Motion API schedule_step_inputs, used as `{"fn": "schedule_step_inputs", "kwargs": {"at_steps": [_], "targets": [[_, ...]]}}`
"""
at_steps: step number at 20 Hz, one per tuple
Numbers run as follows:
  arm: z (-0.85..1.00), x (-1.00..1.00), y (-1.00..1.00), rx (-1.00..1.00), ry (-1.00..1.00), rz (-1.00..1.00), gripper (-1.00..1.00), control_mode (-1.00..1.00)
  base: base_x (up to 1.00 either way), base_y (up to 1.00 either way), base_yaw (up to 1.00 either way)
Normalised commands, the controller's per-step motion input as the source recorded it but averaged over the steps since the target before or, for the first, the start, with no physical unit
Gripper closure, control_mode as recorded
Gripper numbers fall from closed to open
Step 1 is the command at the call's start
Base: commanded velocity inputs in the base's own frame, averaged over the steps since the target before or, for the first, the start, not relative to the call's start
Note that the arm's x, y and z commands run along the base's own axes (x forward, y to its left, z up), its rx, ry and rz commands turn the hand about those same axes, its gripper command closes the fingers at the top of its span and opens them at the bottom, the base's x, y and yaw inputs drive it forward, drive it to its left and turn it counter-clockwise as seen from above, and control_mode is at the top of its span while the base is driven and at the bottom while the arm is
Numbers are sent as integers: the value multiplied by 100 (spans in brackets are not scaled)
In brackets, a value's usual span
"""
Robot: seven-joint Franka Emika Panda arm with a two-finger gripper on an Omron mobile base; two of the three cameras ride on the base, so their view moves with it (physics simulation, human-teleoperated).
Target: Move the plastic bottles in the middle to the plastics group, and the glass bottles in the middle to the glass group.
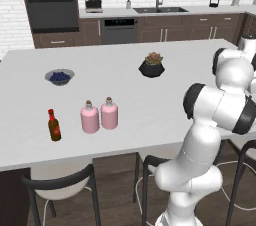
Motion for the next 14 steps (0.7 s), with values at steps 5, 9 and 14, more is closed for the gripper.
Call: {"fn": "schedule_step_inputs", "kwargs": {"at_steps": [5, 9, 14], "targets": [[0, -75, 100, -9, -11, 7, 100, -100, 0, 0, 0], [5, -60, 100, -9, -22, 8, 100, -100, 0, 0, 0], [64, -59, 83, -9, -17, 8, 100, -100, 0, 0, 0]]}}
